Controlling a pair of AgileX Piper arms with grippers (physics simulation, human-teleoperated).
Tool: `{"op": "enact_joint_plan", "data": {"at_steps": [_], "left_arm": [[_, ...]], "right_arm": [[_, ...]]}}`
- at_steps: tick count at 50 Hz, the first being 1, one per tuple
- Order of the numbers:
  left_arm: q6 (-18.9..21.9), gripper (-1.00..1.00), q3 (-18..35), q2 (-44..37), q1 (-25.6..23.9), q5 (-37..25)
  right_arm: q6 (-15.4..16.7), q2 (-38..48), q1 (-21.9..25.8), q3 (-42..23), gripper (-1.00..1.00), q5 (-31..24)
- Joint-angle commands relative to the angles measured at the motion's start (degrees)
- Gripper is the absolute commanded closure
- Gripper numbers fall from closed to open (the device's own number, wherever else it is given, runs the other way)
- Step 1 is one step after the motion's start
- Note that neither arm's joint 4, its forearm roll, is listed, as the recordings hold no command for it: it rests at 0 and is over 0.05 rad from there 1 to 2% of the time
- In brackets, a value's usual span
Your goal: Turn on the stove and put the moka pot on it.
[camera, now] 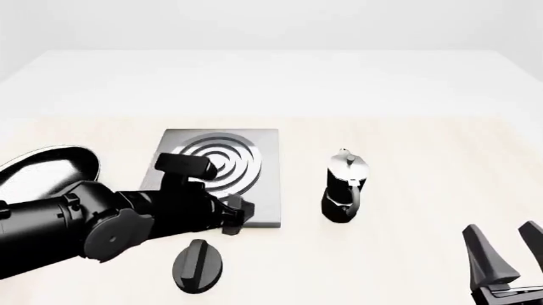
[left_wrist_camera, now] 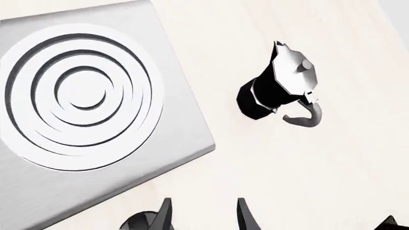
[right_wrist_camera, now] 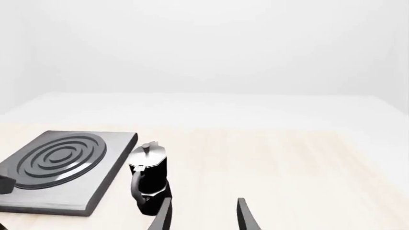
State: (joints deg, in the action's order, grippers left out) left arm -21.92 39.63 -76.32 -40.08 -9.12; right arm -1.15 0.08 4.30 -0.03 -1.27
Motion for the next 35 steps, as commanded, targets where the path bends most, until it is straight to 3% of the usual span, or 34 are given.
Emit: {"op": "enact_joint_plan", "data": {"at_steps": [1,20,35], "left_arm": [[-4.4,-1.00,1.3,-1.4,-4.5,-0.2],[-10.9,-1.00,0.4,-4.5,-7.1,1.4],[-11.9,-1.00,-1.6,-4.5,-6.6,1.6]], "right_arm": [[-0.1,0.0,0.0,0.0,-1.00,-0.1],[-0.2,0.0,-0.3,0.0,-1.00,0.3],[-0.2,-0.1,-0.8,0.0,-1.00,0.6]]}}
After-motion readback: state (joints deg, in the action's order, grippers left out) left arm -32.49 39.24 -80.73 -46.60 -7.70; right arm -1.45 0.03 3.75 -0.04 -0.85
